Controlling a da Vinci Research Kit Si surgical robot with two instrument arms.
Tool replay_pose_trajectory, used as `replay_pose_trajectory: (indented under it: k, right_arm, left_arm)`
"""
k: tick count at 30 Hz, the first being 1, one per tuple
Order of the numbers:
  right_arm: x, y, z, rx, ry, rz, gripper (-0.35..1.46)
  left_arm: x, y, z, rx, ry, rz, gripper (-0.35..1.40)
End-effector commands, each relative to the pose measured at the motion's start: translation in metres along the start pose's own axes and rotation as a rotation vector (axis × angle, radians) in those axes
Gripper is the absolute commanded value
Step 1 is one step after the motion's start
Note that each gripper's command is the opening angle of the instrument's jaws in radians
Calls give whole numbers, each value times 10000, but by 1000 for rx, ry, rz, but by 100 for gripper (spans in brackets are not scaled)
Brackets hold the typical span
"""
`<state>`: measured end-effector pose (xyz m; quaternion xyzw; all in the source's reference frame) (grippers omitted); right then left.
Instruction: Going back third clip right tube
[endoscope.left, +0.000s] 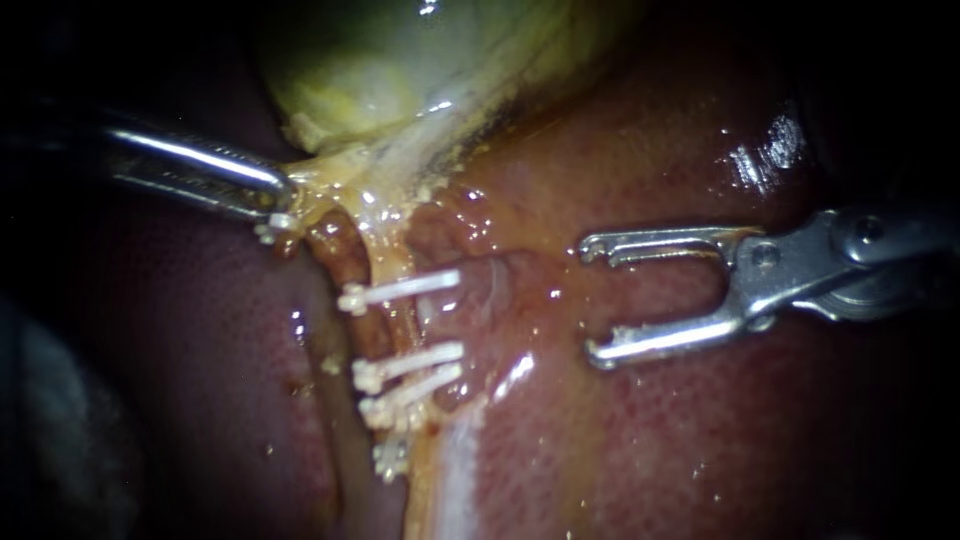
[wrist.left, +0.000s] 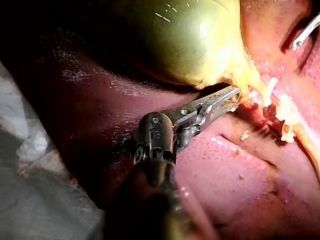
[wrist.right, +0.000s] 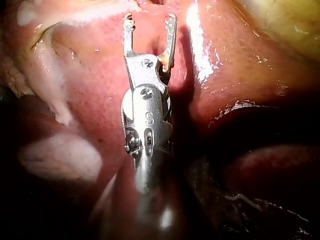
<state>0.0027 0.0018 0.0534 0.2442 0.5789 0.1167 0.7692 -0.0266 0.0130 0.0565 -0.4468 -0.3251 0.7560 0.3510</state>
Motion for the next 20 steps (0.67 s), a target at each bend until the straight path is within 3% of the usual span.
replay_pose_trajectory:
  k: [1, 5, 10, 20]
  right_arm:
    - [1, 0, 0, -1, 1, 1, 50]
    - [3, -1, -1, -4, 2, 2, 50]
    - [4, -3, -3, -4, 2, 3, 50]
    - [7, -5, 1, -6, 2, 4, 50]
  left_arm:
    - [-1, -3, 6, 2, -1, 2, -35]
    - [-8, -19, 30, -1, -7, 9, -35]
    - [-15, -30, 47, -1, -14, 15, -35]
    - [-15, -30, 46, 0, -17, 15, -35]
